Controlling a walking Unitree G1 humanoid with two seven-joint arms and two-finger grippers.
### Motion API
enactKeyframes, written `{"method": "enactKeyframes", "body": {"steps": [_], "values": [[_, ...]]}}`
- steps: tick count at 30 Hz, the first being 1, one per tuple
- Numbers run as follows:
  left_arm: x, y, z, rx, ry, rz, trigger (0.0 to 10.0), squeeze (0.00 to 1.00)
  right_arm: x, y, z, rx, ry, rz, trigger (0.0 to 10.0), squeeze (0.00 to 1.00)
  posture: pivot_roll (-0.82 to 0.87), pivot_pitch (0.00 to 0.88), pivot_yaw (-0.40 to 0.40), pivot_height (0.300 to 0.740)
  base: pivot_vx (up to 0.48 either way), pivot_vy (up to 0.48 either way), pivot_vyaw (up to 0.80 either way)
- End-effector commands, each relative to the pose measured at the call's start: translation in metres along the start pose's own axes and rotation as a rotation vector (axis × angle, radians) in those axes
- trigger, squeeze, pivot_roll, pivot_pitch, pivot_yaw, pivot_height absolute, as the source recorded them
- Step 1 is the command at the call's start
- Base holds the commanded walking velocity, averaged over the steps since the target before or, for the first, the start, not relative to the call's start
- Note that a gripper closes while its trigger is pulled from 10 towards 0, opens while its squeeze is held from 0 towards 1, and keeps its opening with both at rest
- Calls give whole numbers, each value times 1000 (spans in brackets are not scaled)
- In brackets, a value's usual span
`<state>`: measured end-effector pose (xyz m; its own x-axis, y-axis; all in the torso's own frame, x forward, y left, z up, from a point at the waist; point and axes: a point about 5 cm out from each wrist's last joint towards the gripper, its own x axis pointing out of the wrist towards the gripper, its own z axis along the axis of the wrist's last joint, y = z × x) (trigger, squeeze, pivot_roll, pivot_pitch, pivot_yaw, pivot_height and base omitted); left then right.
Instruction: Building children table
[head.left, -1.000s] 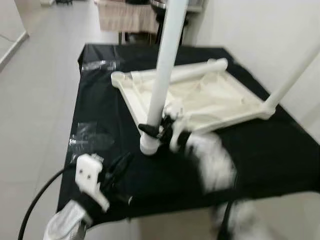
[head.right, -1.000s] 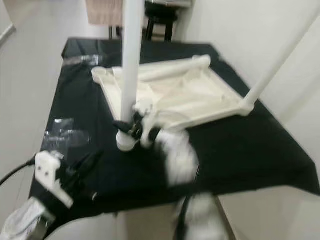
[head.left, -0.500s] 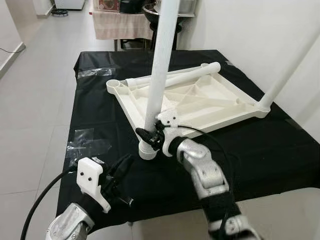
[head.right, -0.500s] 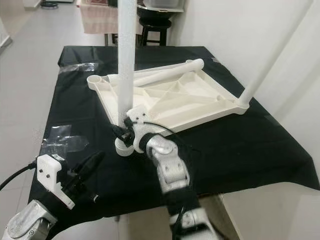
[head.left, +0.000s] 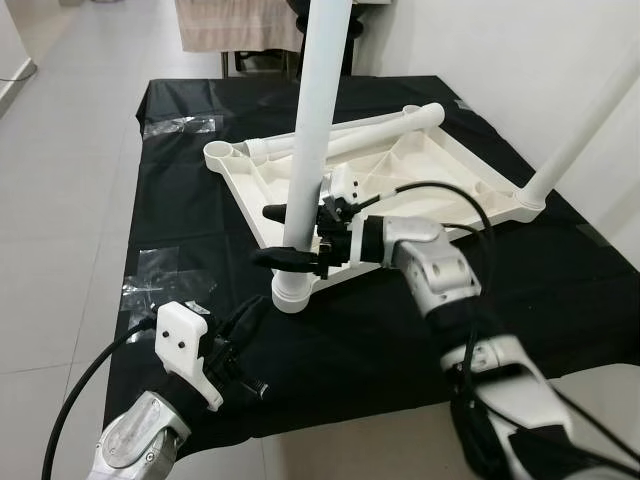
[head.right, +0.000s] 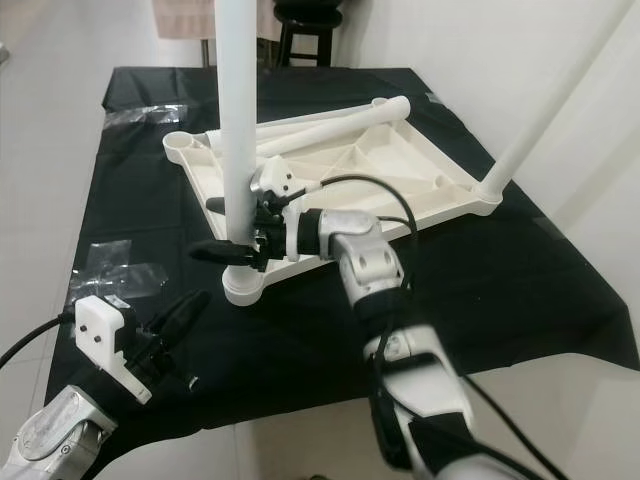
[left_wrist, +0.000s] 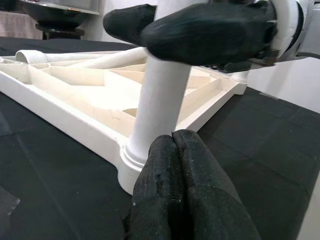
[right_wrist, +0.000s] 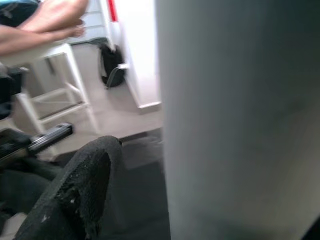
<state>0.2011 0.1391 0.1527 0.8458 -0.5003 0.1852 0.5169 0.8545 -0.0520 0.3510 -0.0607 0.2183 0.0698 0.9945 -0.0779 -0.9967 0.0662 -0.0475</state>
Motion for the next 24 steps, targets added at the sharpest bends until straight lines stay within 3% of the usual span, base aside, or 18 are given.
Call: {"method": "enactKeyframes", "body": {"steps": [1, 10, 15, 16, 17, 18, 20, 21, 22, 24], "values": [[-1, -1, -4, -21, 17, -6, 10000, 0, 5, 5, -3, 62, -14, 120, 0, 0, 127, 79, -106, 740, 0, 0, 0], [-1, -1, -4, -23, 18, -8, 10000, 0, -2, 4, -9, 61, -38, 108, 0, 0, 120, 82, -100, 740, 0, 0, 0], [-1, -1, -4, -24, 18, -10, 10000, 0, -11, 3, -15, 34, -43, 23, 0, 0, 118, 84, -99, 740, 0, 0, 0], [-3, -1, -3, -23, 17, -9, 10000, 0, -18, 8, -36, 62, -14, -264, 0, 0, 111, 96, -110, 740, 0, 0, 0], [-3, -1, -3, -23, 17, -9, 10000, 0, -18, 8, -36, 62, -14, -264, 0, 0, 111, 96, -110, 740, 0, 0, 0], [-4, 0, -2, -22, 17, -8, 10000, 0, -20, 12, -44, 88, 0, -369, 0, 0, 109, 97, -111, 740, 0, 0, 0], [-4, 0, -2, -22, 17, -8, 10000, 0, -20, 12, -44, 88, 0, -369, 0, 0, 109, 97, -111, 740, 0, 0, 0], [-5, 1, -1, -21, 16, -7, 10000, 0, -18, 22, -64, 200, -17, -733, 0, 0, 109, 110, -107, 740, 0, 0, 0], [-5, 2, -1, -19, 18, -5, 10000, 0, -9, 38, -78, 240, 16, -857, 0, 0, 102, 103, -89, 740, 0, 0, 0], [-5, 2, -1, -19, 18, -5, 10000, 0, -9, 38, -78, 240, 16, -857, 0, 0, 102, 103, -89, 740, 0, 0, 0]]}}
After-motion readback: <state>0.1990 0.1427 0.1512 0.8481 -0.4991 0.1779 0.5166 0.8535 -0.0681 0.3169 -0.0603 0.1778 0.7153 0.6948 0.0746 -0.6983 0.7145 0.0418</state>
